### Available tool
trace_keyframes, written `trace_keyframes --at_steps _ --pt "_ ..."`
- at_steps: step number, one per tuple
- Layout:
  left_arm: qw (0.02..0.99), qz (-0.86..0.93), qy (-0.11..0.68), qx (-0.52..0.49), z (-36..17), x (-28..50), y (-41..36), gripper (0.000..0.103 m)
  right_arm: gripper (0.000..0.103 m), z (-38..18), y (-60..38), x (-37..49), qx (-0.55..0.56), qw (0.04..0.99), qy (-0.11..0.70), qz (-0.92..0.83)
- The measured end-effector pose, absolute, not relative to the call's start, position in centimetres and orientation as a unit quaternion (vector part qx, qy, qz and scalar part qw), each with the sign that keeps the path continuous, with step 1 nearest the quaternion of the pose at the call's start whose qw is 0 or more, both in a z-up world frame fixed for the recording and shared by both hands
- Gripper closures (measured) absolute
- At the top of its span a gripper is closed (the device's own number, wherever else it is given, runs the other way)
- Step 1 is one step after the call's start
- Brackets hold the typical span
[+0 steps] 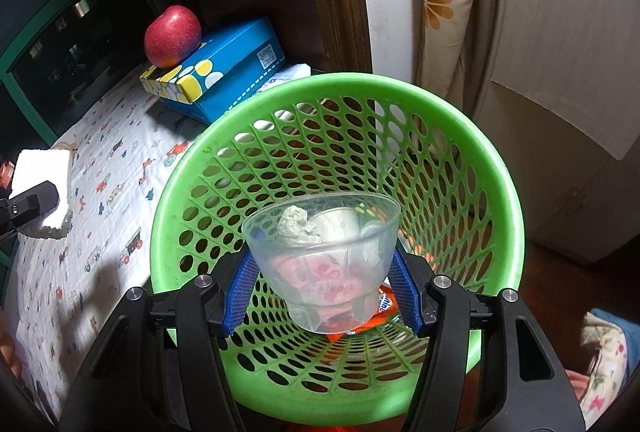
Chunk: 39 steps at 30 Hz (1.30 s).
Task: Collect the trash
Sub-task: 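Open the right gripper to drop the clear cup into the basket, then lower the foam block into the basket and open the left gripper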
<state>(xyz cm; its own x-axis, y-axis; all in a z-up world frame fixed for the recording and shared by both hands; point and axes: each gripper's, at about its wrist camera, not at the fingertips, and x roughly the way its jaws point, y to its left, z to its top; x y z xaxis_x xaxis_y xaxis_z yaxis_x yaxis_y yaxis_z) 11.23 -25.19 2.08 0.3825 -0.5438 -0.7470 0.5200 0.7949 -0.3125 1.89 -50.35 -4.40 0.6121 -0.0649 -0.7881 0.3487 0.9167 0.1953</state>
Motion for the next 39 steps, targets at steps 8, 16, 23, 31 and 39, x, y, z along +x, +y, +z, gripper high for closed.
trace_keyframes --at_steps 8,16,23,31,39 --pt "0.826 -0.330 0.457 -0.004 1.8 10.8 -26.5 0.068 0.043 -4.6 -50.7 1.3 0.173 0.881 0.424 -0.118" --pt "0.823 -0.336 0.458 0.003 1.7 10.5 -27.5 0.068 0.042 -4.8 -50.8 1.0 0.178 0.880 0.425 -0.119" --pt "0.819 -0.341 0.461 0.006 1.5 10.2 -28.1 0.068 0.034 -4.8 -51.0 0.6 0.182 0.881 0.420 -0.120" --pt "0.816 -0.347 0.463 0.010 1.3 10.1 -29.1 0.068 0.032 -4.4 -51.1 0.1 0.183 0.883 0.414 -0.121" --pt "0.809 -0.356 0.467 0.016 1.0 9.8 -30.0 0.067 0.025 -3.4 -51.2 -0.8 0.181 0.891 0.399 -0.122"
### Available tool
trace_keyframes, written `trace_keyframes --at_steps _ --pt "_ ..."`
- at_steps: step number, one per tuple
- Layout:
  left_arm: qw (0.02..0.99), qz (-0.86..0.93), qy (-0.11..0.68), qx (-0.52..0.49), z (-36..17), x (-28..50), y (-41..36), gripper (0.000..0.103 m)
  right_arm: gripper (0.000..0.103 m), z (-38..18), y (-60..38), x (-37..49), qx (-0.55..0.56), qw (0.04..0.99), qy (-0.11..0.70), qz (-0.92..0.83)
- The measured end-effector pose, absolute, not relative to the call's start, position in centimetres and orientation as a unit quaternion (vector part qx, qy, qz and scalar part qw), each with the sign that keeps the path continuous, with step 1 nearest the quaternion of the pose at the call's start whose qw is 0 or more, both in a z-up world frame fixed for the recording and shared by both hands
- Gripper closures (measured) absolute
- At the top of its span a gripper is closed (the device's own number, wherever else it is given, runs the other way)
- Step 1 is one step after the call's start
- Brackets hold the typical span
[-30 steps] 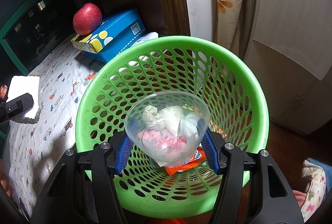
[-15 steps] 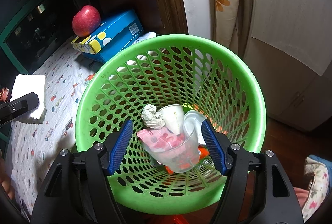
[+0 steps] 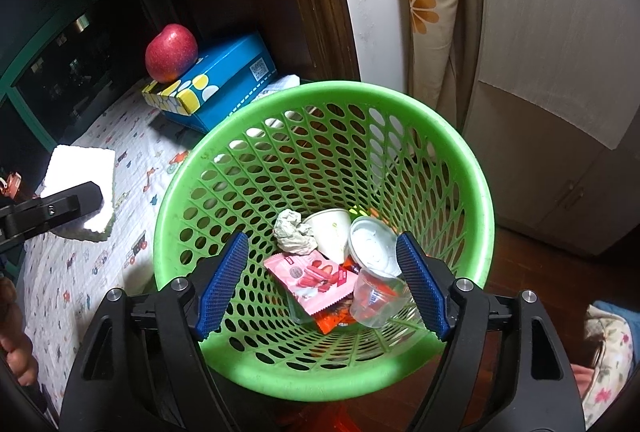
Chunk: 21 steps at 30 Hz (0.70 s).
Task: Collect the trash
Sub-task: 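Lower the foam block into the basket and open the left gripper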
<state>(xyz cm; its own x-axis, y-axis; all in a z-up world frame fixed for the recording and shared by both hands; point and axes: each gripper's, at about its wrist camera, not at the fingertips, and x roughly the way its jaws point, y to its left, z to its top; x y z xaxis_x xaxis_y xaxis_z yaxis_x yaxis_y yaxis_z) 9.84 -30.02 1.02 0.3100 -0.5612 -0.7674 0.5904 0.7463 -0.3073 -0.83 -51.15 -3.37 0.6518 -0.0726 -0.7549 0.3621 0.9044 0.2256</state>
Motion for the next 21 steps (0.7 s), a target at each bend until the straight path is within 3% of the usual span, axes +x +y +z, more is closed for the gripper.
trace_keyframes --at_steps 21 --pt "0.785 -0.379 0.488 0.040 -1.1 10.2 -34.0 0.066 0.021 -2.4 -51.6 -3.2 0.186 0.895 0.382 -0.136"
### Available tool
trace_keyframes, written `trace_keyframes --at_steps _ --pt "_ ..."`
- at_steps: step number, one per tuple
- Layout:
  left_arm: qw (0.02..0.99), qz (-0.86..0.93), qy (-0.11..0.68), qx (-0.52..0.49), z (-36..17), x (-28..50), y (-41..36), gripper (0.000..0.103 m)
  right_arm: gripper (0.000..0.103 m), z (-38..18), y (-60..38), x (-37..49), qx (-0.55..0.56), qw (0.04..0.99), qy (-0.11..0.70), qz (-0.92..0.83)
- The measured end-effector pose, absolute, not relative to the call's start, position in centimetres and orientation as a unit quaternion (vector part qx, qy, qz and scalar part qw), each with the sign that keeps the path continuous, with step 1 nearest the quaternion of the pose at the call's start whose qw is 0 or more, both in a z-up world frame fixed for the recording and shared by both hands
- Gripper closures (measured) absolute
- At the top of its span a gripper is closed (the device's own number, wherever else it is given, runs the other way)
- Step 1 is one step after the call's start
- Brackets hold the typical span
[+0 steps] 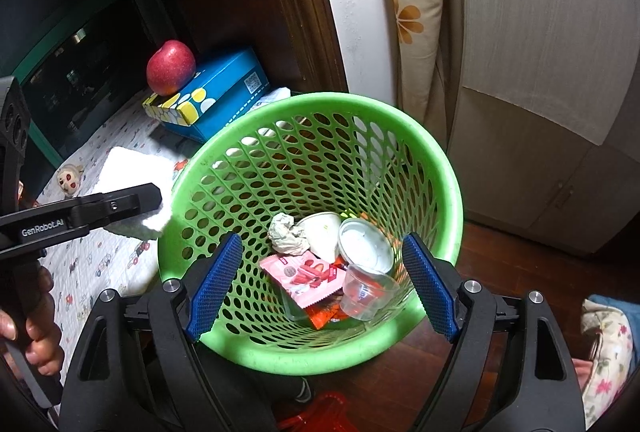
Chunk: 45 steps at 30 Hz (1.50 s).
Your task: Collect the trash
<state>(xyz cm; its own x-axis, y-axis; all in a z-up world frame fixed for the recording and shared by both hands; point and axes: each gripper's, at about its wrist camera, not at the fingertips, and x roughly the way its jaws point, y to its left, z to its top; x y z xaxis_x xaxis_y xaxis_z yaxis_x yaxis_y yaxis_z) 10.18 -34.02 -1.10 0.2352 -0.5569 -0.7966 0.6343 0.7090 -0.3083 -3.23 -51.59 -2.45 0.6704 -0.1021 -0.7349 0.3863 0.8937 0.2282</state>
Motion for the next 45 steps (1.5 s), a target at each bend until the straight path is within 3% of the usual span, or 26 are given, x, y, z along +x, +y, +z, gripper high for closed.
trace_keyframes --at_steps 18,31,45 --pt "0.789 -0.370 0.489 0.046 -1.6 10.3 -34.3 0.049 0.020 -2.7 -51.7 -3.9 0.194 0.893 0.382 -0.135" --pt "0.822 -0.331 0.461 0.041 -0.1 10.6 -30.6 0.025 0.018 -1.9 -50.0 -3.2 0.185 0.900 0.377 -0.116" --pt "0.862 -0.276 0.423 0.046 1.5 10.9 -26.4 0.012 0.015 -0.9 -47.2 -1.7 0.168 0.908 0.374 -0.087"
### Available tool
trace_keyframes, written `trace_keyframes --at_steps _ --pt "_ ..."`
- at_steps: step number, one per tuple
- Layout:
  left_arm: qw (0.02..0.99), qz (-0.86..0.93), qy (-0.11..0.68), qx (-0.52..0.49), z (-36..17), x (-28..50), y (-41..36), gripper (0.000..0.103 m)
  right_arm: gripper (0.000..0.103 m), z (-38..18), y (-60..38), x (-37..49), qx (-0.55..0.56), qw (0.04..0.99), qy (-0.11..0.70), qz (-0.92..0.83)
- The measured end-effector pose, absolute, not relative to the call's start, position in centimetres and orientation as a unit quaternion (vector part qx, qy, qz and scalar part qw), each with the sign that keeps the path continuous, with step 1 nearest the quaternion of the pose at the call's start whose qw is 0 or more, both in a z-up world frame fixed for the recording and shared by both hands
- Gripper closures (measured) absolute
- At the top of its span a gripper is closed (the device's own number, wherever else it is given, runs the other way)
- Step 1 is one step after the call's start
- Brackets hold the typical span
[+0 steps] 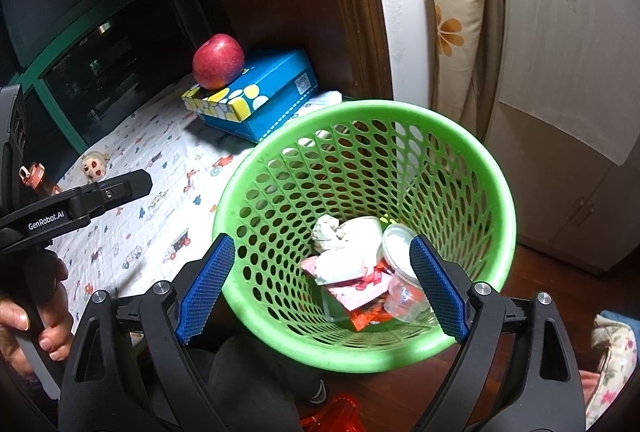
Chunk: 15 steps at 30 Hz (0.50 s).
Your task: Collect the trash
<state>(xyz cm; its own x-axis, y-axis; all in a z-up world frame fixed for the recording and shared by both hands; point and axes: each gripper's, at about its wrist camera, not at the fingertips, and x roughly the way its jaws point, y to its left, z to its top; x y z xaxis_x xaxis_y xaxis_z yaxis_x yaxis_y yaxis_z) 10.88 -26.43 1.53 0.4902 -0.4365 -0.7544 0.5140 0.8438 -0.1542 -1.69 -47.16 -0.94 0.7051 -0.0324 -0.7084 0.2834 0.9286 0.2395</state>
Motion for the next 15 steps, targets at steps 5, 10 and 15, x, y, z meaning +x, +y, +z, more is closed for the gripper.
trace_keyframes --at_steps 5,10,15 --pt "0.875 -0.254 0.408 0.051 2.1 10.9 -24.7 0.010 0.014 -0.5 -46.0 -0.9 0.161 0.911 0.373 -0.074" --pt "0.887 -0.229 0.397 0.054 2.5 10.9 -22.8 0.009 0.014 -0.1 -44.7 -0.1 0.151 0.914 0.372 -0.060" --pt "0.898 -0.201 0.386 0.058 2.8 10.9 -20.8 0.009 0.013 0.3 -43.3 0.7 0.142 0.917 0.369 -0.046"
